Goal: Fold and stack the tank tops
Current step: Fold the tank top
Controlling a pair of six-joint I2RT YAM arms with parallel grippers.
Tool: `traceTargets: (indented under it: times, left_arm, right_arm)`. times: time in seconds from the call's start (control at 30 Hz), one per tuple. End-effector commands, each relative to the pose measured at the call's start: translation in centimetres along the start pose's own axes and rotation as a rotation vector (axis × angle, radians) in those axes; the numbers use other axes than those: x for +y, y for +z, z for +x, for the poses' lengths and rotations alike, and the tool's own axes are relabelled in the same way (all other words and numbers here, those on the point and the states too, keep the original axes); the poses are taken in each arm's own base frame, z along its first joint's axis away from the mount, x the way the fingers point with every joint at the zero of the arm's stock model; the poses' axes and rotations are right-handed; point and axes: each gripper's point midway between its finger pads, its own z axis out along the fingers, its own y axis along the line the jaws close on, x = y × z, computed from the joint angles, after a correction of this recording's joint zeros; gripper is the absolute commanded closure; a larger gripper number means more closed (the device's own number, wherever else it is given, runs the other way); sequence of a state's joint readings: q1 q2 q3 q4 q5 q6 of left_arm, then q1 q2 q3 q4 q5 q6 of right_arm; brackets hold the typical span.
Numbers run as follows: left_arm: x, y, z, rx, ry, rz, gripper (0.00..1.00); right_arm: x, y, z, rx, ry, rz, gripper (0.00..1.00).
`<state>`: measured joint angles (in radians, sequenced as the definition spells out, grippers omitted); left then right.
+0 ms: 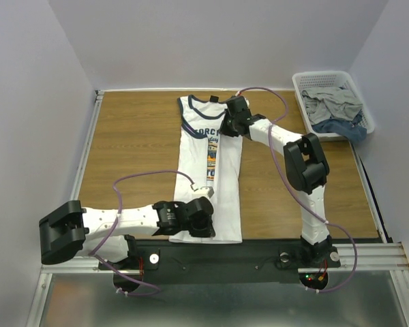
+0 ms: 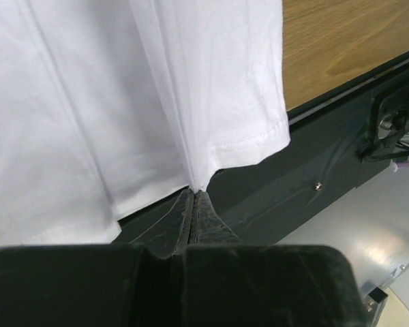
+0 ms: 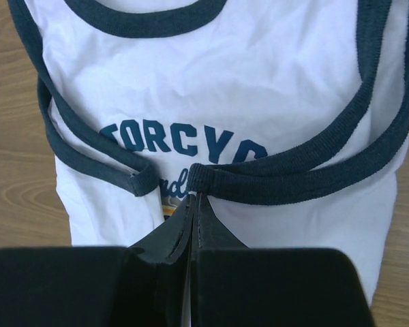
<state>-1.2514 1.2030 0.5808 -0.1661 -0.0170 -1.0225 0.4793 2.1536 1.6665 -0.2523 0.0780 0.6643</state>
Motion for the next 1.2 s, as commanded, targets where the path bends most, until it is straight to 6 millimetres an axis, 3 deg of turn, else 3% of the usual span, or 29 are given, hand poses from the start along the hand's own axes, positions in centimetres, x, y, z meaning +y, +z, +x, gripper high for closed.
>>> traceTargets:
  times: [0.0, 0.27, 0.6, 0.9, 1.17]
  left_arm:
    - [1.4, -0.4, 0.3, 0.001, -0.016, -0.041, 1.0]
    - [2.9, -0.7, 0.7, 0.01, -0.027, -0.102, 1.0]
    - [4.3, -0.9, 0.7, 0.014, -0.054, -0.143, 1.0]
    - [4.2, -0.7, 1.1, 0.035, -0.037, -0.136, 1.0]
    - [4.4, -0.5, 1.4, 0.048, -0.026, -0.136, 1.0]
  right_arm:
    - [2.3, 0.2, -1.9, -0.063, 0.02, -0.038, 1.0]
    - [3.6, 1.1, -1.5, -0.062, 0.014, -0.053, 1.0]
    - [3.7, 1.7, -1.2, -0.063, 0.018, -0.046, 1.0]
    - [4.9, 1.8, -0.6, -0.06, -0.007, -0.063, 0.99]
    - [4.0, 2.4, 0.5, -0.051, -0.012, -0.026, 0.95]
